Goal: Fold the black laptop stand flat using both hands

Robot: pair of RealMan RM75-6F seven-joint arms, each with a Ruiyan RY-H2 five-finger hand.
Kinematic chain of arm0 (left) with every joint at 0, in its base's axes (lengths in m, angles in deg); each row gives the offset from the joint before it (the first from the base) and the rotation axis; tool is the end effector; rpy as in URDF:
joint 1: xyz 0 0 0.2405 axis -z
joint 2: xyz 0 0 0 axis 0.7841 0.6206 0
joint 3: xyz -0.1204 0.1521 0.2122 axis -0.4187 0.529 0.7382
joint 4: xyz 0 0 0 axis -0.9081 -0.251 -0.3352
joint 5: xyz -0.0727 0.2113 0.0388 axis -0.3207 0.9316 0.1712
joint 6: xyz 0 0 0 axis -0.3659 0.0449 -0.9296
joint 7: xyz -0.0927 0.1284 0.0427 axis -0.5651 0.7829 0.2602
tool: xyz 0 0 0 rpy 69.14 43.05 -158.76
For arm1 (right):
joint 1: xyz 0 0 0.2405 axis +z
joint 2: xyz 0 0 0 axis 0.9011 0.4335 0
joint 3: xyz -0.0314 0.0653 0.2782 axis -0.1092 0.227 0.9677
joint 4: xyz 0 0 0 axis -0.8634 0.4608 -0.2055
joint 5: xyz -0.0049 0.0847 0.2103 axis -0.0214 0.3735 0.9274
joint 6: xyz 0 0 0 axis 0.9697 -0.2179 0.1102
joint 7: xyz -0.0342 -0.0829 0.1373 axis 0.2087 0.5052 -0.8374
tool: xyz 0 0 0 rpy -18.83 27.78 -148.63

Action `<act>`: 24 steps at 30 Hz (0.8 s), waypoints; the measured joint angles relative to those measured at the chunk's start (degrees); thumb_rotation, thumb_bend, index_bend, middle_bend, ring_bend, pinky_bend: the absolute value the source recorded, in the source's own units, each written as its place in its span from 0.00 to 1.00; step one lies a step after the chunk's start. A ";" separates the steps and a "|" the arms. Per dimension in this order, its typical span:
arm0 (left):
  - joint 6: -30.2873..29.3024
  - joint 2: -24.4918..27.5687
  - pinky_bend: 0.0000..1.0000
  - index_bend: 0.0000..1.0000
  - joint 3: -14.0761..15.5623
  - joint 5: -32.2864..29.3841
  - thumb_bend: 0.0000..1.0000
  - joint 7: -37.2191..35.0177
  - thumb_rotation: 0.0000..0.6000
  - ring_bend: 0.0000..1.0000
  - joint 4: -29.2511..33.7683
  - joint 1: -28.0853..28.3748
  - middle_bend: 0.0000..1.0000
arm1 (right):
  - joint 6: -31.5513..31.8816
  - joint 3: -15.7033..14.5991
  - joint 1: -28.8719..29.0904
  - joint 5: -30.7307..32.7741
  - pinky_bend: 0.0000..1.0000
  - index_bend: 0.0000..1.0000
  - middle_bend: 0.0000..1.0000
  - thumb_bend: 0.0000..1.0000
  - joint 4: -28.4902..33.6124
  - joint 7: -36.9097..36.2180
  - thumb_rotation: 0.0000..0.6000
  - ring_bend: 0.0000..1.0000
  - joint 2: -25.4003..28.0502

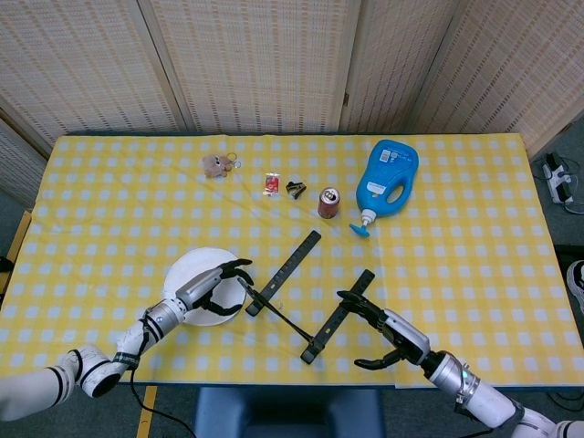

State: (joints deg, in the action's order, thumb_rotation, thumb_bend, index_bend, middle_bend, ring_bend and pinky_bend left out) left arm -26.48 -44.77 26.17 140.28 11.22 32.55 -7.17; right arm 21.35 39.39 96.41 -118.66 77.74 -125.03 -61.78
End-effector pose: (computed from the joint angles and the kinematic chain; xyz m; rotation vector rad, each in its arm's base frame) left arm -0.1922 0.3765 -0.0636 -1.8749 -1.8130 -1.1587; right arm -0.2358 -0.2400 0.0096 -1.3184 2.3016 -1.4420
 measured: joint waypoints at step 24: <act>-1.90 -5.29 0.00 0.47 0.61 -3.33 0.39 0.72 1.00 0.05 -3.15 1.18 0.14 | -0.47 0.40 -0.73 -0.23 0.00 0.00 0.01 0.24 -0.54 -0.21 1.00 0.06 -0.06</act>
State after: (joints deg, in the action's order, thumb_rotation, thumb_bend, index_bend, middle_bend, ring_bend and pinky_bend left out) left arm -28.37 -50.06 26.78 136.95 11.94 29.40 -5.99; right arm 20.88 39.80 95.68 -118.90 77.20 -125.24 -61.83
